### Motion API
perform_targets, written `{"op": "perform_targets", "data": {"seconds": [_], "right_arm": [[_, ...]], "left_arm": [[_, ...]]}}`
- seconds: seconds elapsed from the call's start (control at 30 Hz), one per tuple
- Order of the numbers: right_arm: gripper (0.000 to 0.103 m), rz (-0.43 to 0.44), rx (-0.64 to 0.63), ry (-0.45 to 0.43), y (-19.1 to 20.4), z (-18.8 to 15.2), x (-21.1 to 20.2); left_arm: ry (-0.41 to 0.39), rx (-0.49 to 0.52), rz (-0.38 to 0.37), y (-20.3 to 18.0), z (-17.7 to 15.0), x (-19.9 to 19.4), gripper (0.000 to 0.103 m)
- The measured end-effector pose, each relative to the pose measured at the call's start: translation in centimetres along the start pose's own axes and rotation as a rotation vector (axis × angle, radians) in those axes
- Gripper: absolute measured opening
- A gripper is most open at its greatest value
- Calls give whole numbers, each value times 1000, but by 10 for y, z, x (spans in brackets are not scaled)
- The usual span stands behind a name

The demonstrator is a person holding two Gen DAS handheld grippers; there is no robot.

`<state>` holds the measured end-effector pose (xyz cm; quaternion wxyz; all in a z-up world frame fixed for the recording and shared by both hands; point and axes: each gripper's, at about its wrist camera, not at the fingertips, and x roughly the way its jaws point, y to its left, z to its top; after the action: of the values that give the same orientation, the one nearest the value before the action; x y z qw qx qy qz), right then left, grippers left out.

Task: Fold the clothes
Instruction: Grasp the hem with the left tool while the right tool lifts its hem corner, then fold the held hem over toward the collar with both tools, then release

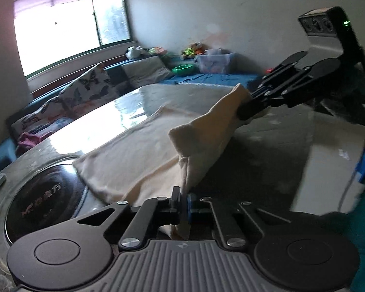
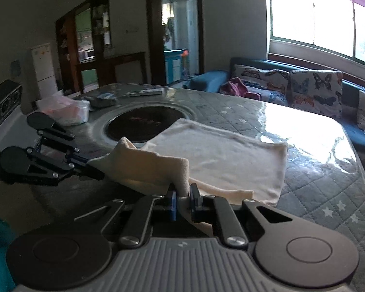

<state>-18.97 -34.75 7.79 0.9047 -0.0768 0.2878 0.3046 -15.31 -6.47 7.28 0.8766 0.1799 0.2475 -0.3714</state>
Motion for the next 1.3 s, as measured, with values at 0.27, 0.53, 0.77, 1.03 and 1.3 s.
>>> {"op": "perform_targets", "data": {"seconds": [0.27, 0.53, 0.77, 1.03, 1.3], "right_arm": [[9, 54, -40, 54, 26, 4, -49], [9, 20, -87, 53, -2, 50, -8], [9, -31, -107, 102, -45, 89, 63], [17, -116, 48, 175, -73, 57, 155], [26, -217, 131, 63, -77, 27, 106]], "left_arm": [[-23, -85, -96, -6, 3, -43, 5], [-43, -168, -23, 44, 34, -3, 5], [8, -195, 57, 95, 54, 64, 5], [90, -331, 149, 128, 30, 128, 11], [88, -373, 255, 144, 26, 121, 16]]}}
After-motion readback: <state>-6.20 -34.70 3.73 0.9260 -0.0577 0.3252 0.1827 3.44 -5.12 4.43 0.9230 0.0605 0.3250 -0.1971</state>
